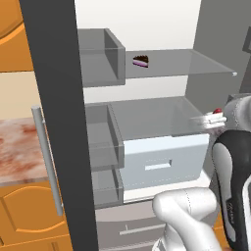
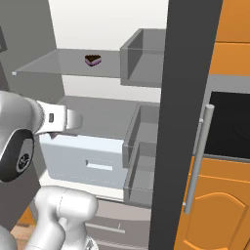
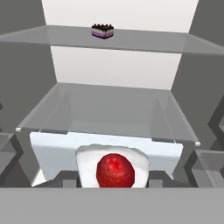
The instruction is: Take the cakes from the fridge and place them on the empty tray on the dining counter.
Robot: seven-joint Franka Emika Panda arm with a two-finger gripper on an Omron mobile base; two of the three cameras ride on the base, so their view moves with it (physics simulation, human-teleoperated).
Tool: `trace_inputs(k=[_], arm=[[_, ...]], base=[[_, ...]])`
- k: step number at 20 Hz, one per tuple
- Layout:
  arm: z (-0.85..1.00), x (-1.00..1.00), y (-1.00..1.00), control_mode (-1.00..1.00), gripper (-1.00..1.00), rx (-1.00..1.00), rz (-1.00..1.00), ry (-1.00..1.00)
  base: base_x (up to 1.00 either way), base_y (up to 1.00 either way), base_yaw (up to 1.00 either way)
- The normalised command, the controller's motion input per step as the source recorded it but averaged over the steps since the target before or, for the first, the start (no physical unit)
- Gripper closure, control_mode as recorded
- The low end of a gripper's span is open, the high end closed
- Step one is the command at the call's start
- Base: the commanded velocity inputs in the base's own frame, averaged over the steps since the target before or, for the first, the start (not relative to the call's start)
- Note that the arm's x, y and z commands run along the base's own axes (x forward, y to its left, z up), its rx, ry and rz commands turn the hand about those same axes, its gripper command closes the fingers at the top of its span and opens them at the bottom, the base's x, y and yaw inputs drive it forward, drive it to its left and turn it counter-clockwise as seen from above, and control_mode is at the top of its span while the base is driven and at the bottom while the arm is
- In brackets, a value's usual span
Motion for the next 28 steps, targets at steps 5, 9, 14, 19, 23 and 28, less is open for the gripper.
trace_inputs(k=[5,9,14,19,23,28], arm=[[-0.16,-0.78,-0.07,-1.00,1.00,0.00,0.00,-0.12],[0.00,-0.16,-0.01,1.00,1.00,0.00,0.00,-0.05],[0.00,0.00,0.00,1.00,1.00,0.00,0.00,0.00],[0.00,0.00,0.00,1.00,1.00,0.00,0.00,0.00],[0.00,0.00,0.00,1.00,1.00,0.00,0.00,0.00],[0.00,0.00,0.00,1.00,1.00,0.00,0.00,0.00]], base=[[0.00,0.00,0.00],[0.00,0.00,0.00],[-0.29,-0.03,0.00],[-0.97,-0.14,0.00],[-1.00,-0.02,0.00],[-0.92,-0.11,0.00]])
